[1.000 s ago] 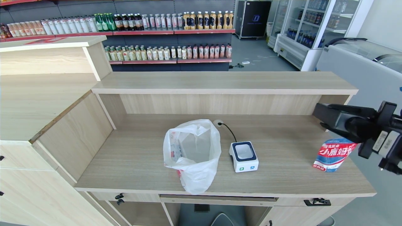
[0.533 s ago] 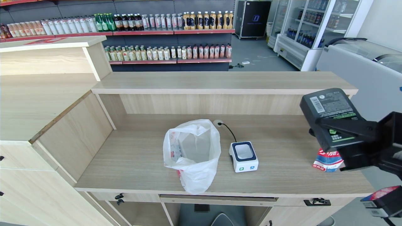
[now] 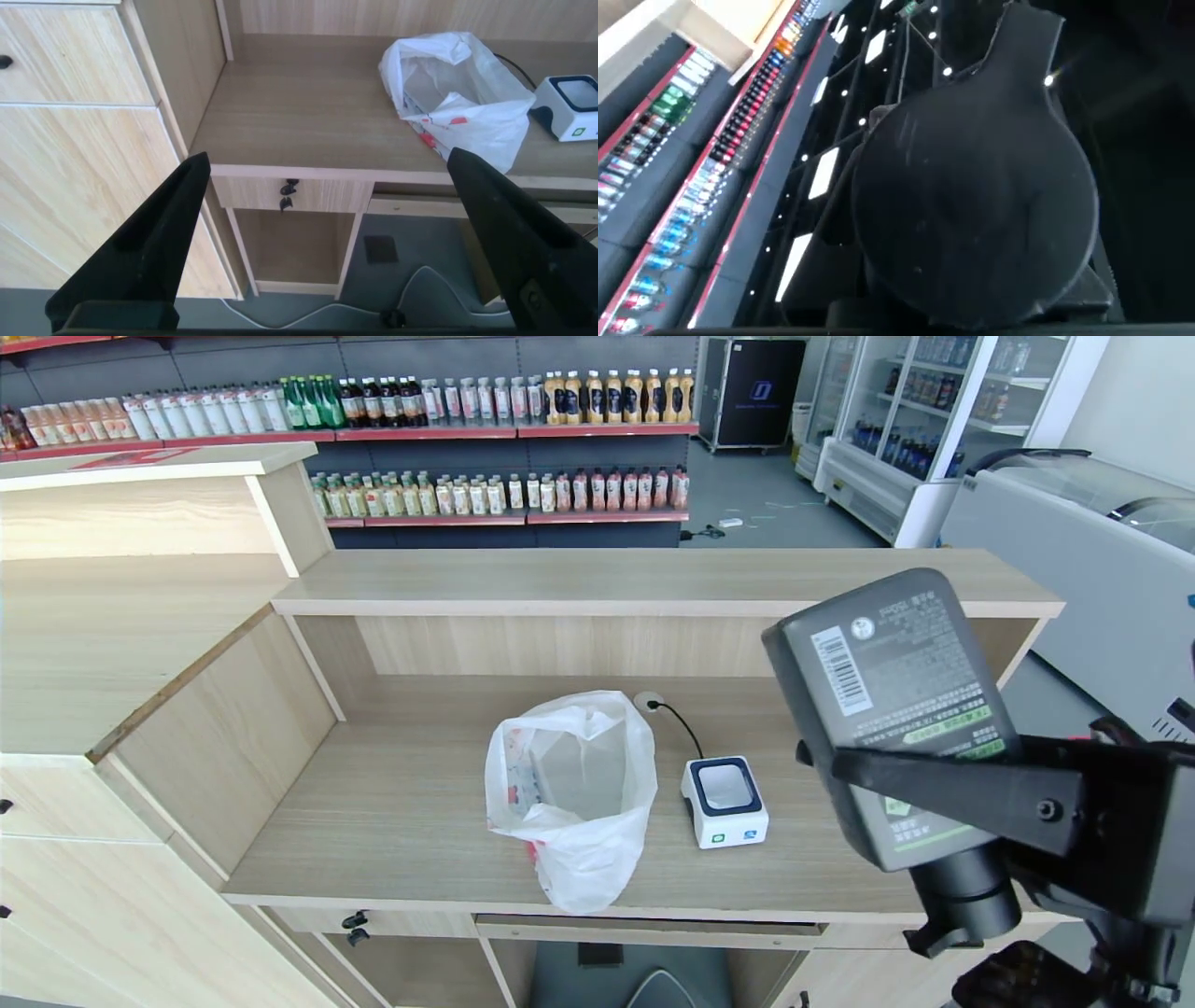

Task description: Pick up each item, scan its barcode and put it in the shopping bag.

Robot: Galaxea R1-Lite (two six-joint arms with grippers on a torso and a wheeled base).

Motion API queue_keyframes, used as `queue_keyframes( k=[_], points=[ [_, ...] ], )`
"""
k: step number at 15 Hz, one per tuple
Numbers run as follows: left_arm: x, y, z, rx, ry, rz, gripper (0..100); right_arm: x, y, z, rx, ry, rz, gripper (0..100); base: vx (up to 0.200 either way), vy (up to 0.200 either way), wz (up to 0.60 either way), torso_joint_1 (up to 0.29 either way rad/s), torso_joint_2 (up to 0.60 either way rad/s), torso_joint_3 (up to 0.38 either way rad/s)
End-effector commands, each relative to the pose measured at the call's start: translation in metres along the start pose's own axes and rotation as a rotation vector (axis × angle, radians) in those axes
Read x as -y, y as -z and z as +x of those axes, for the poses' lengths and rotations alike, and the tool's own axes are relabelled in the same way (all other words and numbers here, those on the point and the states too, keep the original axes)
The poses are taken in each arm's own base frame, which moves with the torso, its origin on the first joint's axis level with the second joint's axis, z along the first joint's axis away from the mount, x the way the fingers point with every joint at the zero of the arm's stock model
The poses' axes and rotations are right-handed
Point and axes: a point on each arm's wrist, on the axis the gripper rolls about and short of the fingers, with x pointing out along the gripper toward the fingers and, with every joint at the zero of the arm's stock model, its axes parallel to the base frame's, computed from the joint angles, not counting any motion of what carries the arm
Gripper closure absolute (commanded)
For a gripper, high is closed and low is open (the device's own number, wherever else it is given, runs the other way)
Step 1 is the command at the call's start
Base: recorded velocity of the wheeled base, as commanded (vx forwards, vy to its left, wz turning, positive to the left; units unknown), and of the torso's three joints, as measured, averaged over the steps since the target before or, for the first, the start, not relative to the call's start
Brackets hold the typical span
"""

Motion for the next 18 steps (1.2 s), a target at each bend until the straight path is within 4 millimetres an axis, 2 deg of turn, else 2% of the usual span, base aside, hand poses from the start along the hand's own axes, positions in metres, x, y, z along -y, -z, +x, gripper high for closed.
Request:
queue_keyframes(
  k=[1,4,10,18],
  points=[
    [0.000,0.000,0.000,0.000,0.000,0.000,0,0.001,-0.010,0.013,0.042,0.035,0.017,100,0.000,0.000,0.00,0.000,0.00,0.000],
    [0.000,0.000,0.000,0.000,0.000,0.000,0,0.001,-0.020,0.025,0.092,0.070,0.049,100,0.000,0.000,0.00,0.000,0.00,0.000],
    [0.000,0.000,0.000,0.000,0.000,0.000,0,0.004,-0.022,0.022,0.096,0.071,0.063,100,0.000,0.000,0.00,0.000,0.00,0.000],
    [0.000,0.000,0.000,0.000,0.000,0.000,0,0.010,-0.033,0.033,0.152,0.120,0.094,100,0.000,0.000,0.00,0.000,0.00,0.000]
  ],
)
